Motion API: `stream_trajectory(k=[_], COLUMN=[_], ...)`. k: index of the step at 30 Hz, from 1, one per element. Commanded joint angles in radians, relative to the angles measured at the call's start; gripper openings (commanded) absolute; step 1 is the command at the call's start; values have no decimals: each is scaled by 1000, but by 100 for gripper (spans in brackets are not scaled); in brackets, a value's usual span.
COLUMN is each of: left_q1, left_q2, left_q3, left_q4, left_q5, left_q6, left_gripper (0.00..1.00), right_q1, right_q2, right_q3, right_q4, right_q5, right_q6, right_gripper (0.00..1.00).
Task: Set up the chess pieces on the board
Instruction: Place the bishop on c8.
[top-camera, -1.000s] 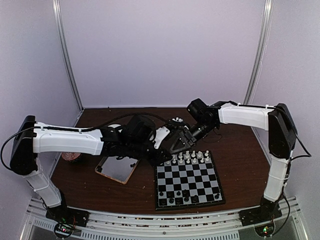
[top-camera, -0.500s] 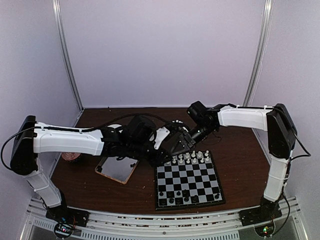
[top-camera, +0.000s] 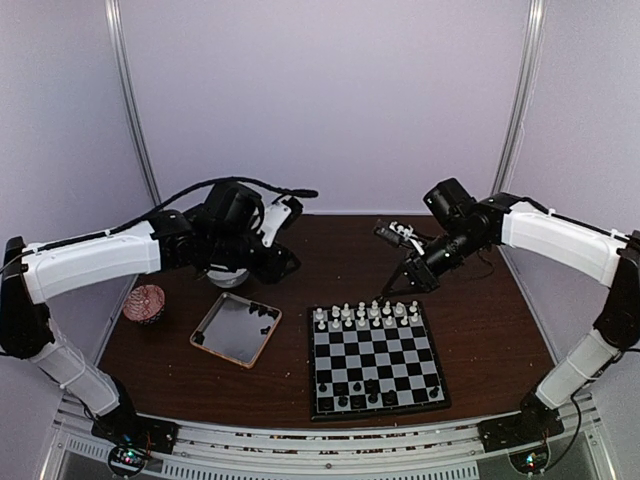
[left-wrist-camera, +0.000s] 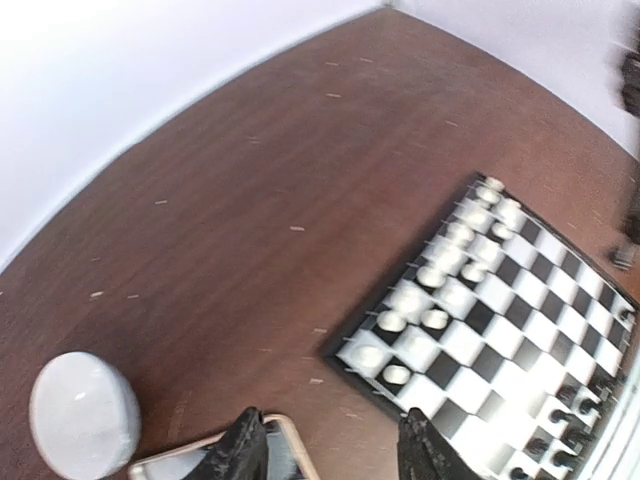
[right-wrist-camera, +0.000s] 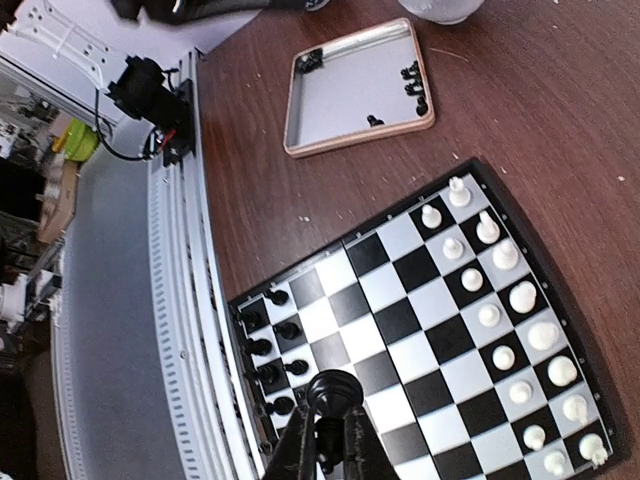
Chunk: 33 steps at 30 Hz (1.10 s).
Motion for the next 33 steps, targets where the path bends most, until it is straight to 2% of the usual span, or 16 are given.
stream_trajectory(k=[1, 6, 9, 14, 22, 33], left_q1=[124, 219, 266, 282, 287, 290], left_q2=[-14, -31, -26, -14, -7, 8], left_q3=[38, -27, -34, -27, -25, -16], left_q4=[-48, 21, 17, -1, 0, -8], left_q5=[-14, -19, -10, -50, -48, -36], left_q6=[28, 40, 25, 30, 19, 17], left_gripper=[46, 49, 50, 50, 50, 50], right_q1=[7, 54, 140, 297, 476, 554], right_q2=[-119, -223, -276, -336, -299, -208], right_q3=[-105, -232, -316, -415, -487, -465], right_q4=[-71, -88, -82, -59, 16, 46], right_q5=[220, 378, 480, 594, 642, 684], right_q6=[-166, -243, -286, -330, -307, -303], right_gripper=[6, 6, 6, 6, 7, 8])
